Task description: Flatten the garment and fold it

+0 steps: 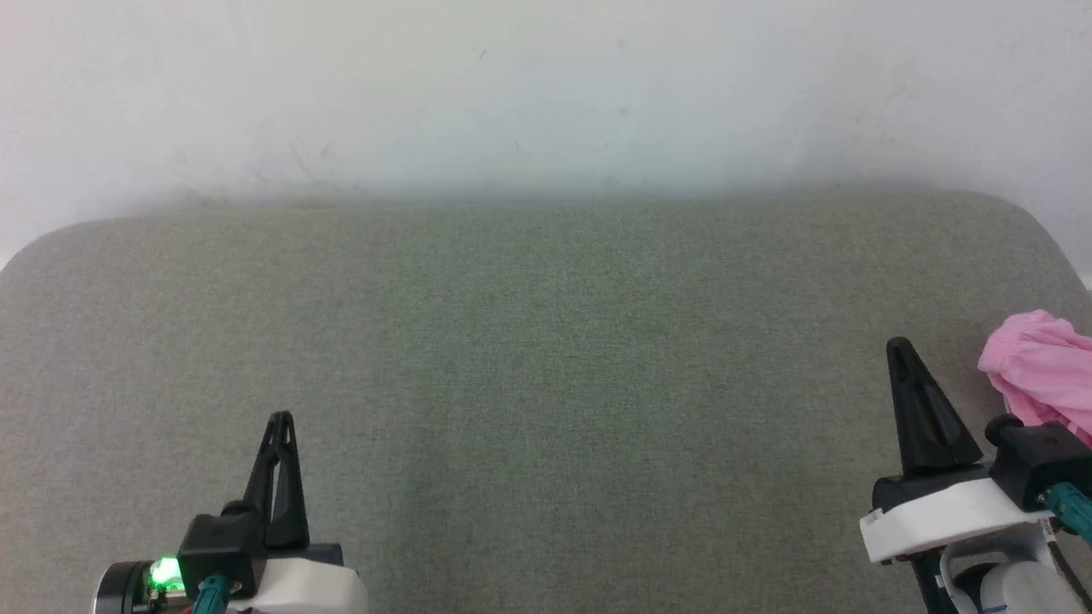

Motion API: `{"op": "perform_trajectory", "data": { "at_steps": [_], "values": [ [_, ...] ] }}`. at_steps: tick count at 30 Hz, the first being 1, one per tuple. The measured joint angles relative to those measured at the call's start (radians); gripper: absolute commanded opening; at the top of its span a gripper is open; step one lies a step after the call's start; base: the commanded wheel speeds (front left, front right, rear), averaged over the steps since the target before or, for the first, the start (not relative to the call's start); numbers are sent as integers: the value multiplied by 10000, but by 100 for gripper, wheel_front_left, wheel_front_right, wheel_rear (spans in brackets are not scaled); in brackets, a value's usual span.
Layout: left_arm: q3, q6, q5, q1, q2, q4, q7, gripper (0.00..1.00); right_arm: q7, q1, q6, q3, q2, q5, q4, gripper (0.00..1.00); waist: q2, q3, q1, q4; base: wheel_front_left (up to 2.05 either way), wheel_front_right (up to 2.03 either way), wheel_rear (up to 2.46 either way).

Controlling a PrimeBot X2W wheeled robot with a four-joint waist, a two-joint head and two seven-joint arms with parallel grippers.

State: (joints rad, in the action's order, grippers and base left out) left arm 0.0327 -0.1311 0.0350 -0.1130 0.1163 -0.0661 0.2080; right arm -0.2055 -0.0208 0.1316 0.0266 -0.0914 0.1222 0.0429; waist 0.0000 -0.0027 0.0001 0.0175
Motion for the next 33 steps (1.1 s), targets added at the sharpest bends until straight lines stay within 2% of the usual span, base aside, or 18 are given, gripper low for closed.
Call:
{"op": "perform_trajectory", "data": {
  "at_steps": [33],
  "values": [
    [-77, 422, -50, 249, -203, 198, -679, 0, 644, 12, 0, -58, 127, -387, -115, 0, 0, 9, 0, -57, 0, 0, 0]
  ]
}}
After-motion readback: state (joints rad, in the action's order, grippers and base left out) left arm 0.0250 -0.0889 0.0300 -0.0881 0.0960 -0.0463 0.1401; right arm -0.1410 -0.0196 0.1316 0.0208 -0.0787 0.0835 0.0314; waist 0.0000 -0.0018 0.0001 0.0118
